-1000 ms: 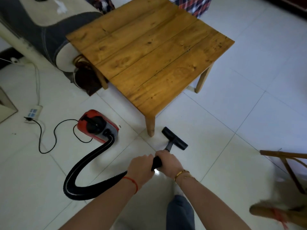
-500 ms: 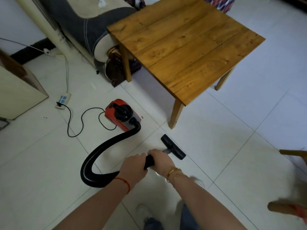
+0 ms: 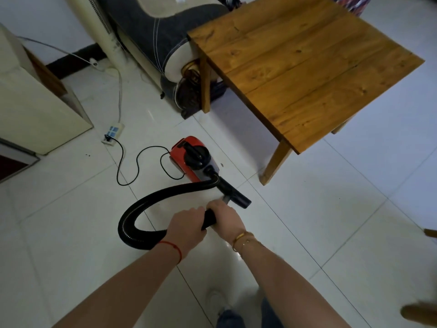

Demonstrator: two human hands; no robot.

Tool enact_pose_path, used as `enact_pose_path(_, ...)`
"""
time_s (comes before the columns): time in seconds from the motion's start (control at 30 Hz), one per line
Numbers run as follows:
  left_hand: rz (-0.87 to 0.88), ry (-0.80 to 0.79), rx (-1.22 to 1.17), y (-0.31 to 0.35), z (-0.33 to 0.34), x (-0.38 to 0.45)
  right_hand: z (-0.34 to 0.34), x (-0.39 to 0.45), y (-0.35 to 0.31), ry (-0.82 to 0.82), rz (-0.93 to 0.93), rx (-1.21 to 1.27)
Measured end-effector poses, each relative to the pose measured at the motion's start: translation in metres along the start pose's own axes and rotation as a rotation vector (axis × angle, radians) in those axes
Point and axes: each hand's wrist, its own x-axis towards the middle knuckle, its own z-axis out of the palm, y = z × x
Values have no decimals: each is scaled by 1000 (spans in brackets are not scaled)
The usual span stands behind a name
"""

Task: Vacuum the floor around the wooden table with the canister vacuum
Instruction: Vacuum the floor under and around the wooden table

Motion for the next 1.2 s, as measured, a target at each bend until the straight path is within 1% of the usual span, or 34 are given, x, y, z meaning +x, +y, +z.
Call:
enact_pose_path(0.33,-5,28,-16,13,0,60,-27,46,40,-37,-80,-66)
enact_pose_path(0.5,13,79,26,3,-23,107,-50,93,46,35,-75,-41)
enact_pose_path(0.63,-30,54,35,-19,-52,143,-67,135,34,56,-51,-8)
enact_pose_path(0.77,-88,0,7,-28,-73,166,-86,168,26,-13,-48,-52)
enact_pose_path(0.87,-102,12,-3,-33,-85,179,-100,187,23,-66,-73,-116)
enact_pose_path(1.2,-131,-15,-89,-44,-101,197,-119,217,18,-174,-145,-190)
